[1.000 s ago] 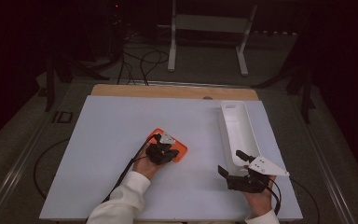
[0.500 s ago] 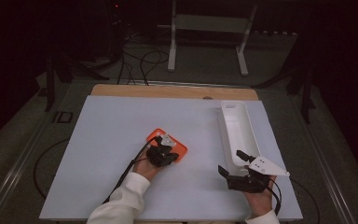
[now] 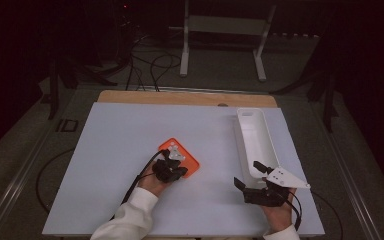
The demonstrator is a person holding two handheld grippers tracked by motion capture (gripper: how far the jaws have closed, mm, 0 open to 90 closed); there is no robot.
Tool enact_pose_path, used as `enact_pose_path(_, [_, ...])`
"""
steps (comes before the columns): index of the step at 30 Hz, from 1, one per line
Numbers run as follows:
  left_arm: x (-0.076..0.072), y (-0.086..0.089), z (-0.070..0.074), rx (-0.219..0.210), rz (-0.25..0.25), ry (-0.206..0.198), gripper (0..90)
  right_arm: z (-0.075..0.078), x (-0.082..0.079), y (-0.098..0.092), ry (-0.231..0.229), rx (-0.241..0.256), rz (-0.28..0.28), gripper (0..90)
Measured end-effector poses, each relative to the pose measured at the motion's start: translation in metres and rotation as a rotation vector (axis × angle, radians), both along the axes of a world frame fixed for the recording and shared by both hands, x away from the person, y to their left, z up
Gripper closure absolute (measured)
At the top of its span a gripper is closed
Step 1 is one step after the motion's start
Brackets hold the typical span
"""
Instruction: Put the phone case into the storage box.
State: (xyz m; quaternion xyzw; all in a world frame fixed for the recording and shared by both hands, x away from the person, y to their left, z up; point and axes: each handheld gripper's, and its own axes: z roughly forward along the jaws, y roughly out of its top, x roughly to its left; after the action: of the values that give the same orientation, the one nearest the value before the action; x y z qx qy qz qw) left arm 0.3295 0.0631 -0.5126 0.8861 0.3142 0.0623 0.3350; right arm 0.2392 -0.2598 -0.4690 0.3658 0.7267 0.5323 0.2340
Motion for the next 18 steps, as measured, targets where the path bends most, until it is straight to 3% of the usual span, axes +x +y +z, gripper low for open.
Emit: enact_pose_path(18, [-0.015,0.028,0.003,0.036,0.034,-0.005,89.8,0.0,0.0,0.001,0.002,-0.004,0.004,9.1])
